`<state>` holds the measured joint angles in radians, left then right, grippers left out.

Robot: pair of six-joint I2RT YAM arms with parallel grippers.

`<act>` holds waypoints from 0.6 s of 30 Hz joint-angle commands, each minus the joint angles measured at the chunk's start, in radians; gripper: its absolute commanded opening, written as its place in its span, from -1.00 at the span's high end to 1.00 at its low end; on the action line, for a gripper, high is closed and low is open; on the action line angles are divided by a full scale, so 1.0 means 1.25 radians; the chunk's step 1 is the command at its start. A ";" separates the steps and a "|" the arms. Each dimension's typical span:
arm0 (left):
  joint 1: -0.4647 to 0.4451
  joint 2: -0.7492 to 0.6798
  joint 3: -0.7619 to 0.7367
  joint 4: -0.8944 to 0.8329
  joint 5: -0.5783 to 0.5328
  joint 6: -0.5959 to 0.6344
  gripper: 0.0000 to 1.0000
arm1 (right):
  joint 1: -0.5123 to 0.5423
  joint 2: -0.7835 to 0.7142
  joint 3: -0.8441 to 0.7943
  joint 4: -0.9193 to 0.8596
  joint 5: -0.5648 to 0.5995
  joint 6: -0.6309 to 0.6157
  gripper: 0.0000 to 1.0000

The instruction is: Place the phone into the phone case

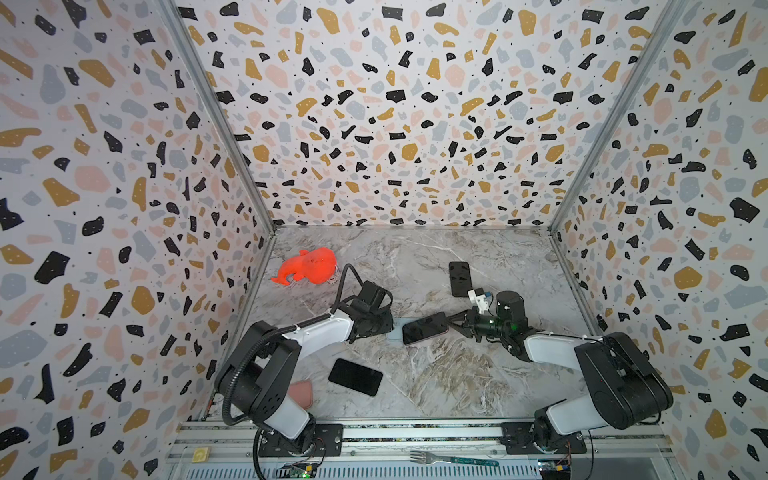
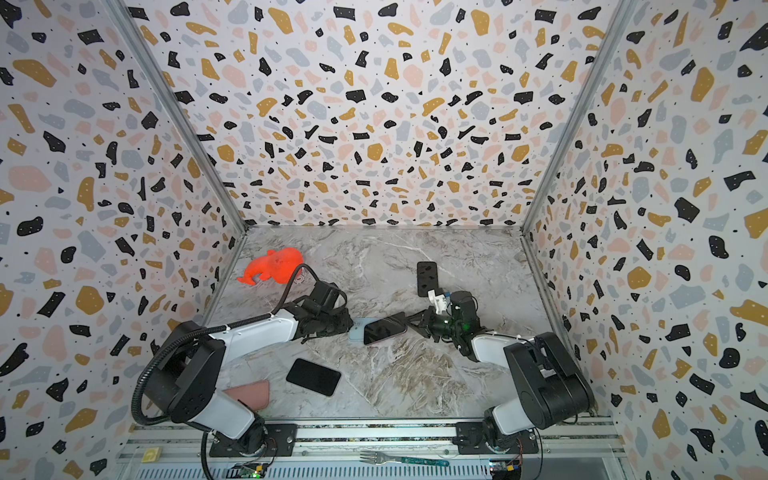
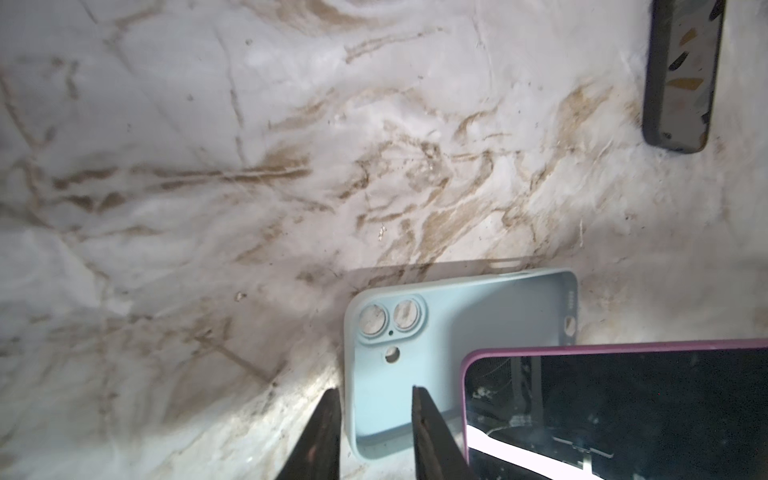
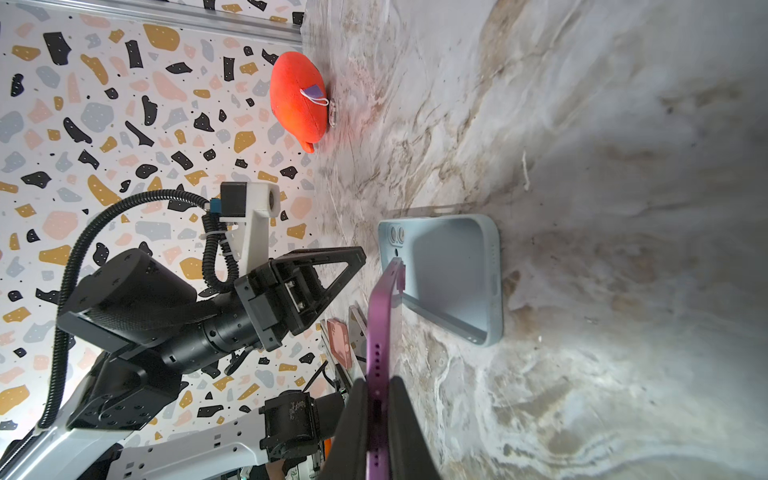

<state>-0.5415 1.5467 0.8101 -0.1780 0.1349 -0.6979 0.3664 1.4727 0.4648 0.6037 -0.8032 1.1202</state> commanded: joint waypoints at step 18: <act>0.043 -0.024 -0.062 0.101 0.101 -0.027 0.07 | 0.046 0.001 -0.010 0.128 0.070 0.083 0.96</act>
<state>-0.4919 1.5242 0.7464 -0.0837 0.2401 -0.7231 0.4171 1.4876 0.4526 0.6987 -0.7231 1.2079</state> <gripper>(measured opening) 0.464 0.100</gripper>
